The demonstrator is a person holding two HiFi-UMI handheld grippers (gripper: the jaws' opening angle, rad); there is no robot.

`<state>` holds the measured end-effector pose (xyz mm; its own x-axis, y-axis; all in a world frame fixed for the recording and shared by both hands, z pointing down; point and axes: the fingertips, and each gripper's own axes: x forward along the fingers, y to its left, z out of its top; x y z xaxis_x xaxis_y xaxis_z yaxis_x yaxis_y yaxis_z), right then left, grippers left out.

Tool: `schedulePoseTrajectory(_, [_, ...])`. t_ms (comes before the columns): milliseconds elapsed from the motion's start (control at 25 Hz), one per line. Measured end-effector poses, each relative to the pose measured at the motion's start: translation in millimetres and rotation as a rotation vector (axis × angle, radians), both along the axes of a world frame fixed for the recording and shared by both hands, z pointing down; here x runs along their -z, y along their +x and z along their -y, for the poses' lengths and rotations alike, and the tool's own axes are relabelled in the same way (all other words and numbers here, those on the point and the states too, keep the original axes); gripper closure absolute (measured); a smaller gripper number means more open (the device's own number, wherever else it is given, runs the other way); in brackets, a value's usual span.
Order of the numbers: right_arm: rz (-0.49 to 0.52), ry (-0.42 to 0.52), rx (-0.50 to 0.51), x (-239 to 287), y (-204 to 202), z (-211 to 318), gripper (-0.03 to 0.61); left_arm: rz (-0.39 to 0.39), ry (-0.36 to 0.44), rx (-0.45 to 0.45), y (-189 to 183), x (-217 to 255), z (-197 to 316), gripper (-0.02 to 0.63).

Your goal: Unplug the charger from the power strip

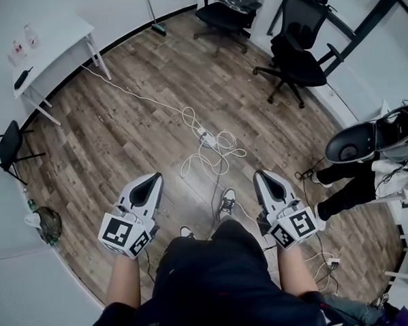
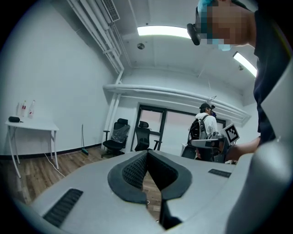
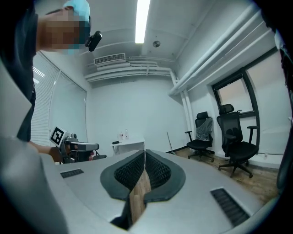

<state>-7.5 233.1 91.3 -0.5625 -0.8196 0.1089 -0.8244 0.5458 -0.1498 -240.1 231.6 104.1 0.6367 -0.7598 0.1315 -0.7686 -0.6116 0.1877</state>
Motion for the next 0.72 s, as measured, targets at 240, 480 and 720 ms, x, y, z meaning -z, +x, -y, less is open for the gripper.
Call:
schedulePoseTrajectory(240, [0.038,0.000,0.023,-12,14,60,0.554,0.026,-0.031,0.026,15,-11,41,0.595])
schedulePoseTrajectory(480, [0.070,-0.022,0.030,-30,61,144,0.554,0.115,-0.029,0.029,65,-17,119,0.595])
schedulePoseTrajectory(720, [0.077,-0.056,0.032,-51,129,242,0.554,0.150,-0.059,0.010,140,-25,208,0.595])
